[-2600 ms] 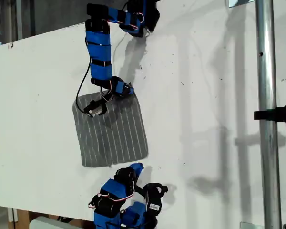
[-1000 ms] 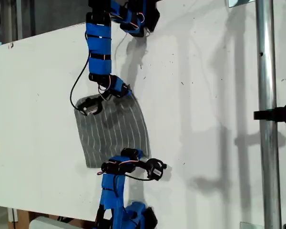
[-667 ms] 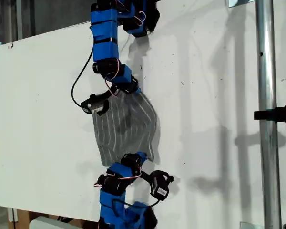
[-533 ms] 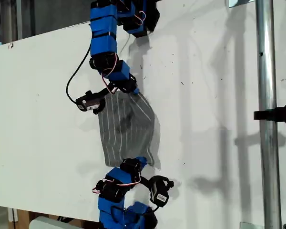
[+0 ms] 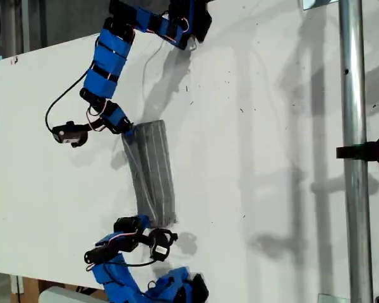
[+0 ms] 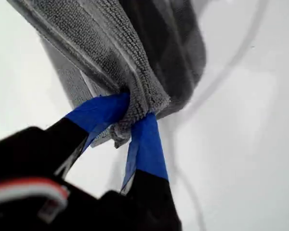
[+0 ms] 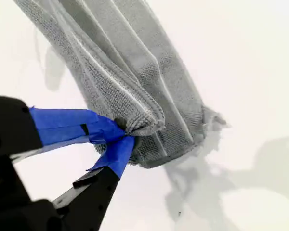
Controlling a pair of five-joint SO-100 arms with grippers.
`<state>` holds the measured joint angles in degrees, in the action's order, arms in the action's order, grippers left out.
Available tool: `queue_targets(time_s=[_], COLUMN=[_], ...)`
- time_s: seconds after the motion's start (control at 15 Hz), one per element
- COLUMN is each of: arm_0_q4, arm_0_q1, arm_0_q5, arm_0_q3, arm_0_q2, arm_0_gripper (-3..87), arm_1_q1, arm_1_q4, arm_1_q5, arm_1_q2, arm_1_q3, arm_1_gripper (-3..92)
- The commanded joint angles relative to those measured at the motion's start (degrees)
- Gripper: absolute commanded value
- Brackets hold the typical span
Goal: Grasp corners of a towel and fold twice.
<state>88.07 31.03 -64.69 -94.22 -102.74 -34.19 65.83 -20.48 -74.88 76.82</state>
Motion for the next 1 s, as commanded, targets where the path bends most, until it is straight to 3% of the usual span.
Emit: queue_targets(time_s=[0.0, 0.13, 0.27, 0.73, 0.93], arm_0_q4=[-0.79, 0.18, -2.46, -17.23, -19.34], arm_0_q1=[10.63, 12.66, 10.81, -2.20, -0.70], arm_0_q5=[10.20, 13.80, 12.48, -2.20, -4.75], arm_0_q3=[5.54, 10.11, 6.77, -10.63, -13.01], arm_0_q2=[-0.09, 2.72, 3.69, 7.56, 13.10], arm_0_gripper=[-2.9, -2.8, -2.8, -0.1, 7.2], arm_1_q1=[-5.27, -5.71, -2.72, 7.38, 8.53], arm_1_q4=[0.79, 3.87, 4.04, 1.67, -0.26], arm_1_q5=[3.69, 4.22, 3.60, -3.16, -4.39], arm_1_q2=[1.32, -0.18, -0.44, 0.35, 3.43], arm_1_q3=[-13.10, -16.26, -12.04, 2.20, 3.34], arm_1_gripper=[-0.2, -0.2, -0.2, -0.2, -0.2])
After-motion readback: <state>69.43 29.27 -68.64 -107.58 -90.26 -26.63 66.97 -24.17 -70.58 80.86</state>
